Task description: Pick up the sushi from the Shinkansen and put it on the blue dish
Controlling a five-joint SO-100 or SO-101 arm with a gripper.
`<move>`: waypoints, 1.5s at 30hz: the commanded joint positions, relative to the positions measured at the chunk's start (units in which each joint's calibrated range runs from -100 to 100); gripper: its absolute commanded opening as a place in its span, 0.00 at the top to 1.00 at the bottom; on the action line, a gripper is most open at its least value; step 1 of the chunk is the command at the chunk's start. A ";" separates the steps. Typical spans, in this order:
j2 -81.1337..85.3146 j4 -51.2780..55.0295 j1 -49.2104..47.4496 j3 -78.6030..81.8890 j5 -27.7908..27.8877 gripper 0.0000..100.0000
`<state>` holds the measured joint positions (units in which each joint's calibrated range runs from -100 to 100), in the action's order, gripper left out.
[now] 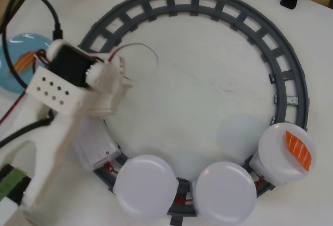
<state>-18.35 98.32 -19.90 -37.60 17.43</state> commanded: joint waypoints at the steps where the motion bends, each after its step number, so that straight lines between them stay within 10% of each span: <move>1: 3.62 0.58 -6.77 0.09 -1.38 0.95; 45: -12.55 -12.16 -35.47 0.18 1.71 0.95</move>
<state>-31.51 86.39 -55.62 -37.15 17.90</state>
